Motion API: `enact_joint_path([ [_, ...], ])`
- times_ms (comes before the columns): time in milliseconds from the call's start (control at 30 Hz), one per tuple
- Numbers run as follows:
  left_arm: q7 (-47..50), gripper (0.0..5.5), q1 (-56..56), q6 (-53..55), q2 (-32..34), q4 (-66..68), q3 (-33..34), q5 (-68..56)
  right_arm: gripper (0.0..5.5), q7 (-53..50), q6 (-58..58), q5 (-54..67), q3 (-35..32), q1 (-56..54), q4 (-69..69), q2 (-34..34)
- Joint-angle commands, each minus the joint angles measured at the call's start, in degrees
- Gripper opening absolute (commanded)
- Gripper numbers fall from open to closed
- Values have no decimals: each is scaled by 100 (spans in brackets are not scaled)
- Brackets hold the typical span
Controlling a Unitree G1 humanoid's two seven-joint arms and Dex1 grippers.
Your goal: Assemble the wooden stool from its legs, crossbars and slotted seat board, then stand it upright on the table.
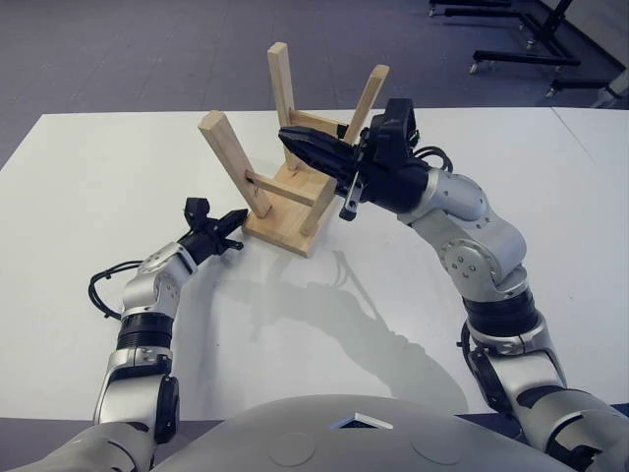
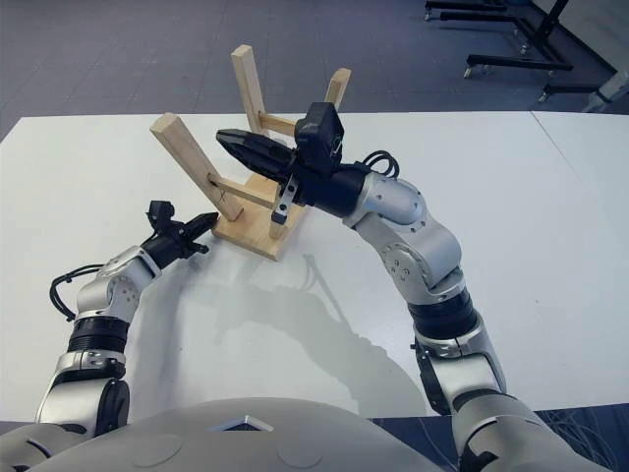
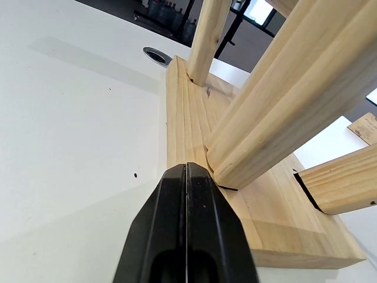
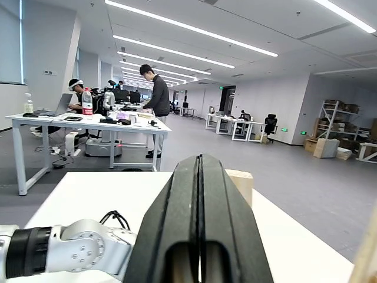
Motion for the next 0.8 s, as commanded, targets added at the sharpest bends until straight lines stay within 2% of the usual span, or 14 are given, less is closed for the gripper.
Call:
enact_joint_path([
  [33,-38,1,-130,-20,48,180,35,68,0,-205,270,176,-428,36,129,106],
  [267,-40,1,-159,-120,14,272,64,104,0,-525,-16,1602,-2021,-320,-5,581],
  [367,-31,1,-115,-136,32,223,87,96,0,-581,29,1745,-2356,-184,168,445],
  [433,-4,1,-93,-153,53,189,123,90,0,-409,108,1207,-2194,232,675,155],
  [567,-16,1,-225,-114,55,182,68,132,0,-90,-321,-500,-1305,1024,1848,-319],
  [667,-127,1,-360,13,-103,71,-199,171,0,-80,-759,-1513,-730,1266,2398,-346],
  [800,-334,1,-570,155,-419,-1,-746,319,0,-52,-949,-1999,-449,1310,2474,-193],
])
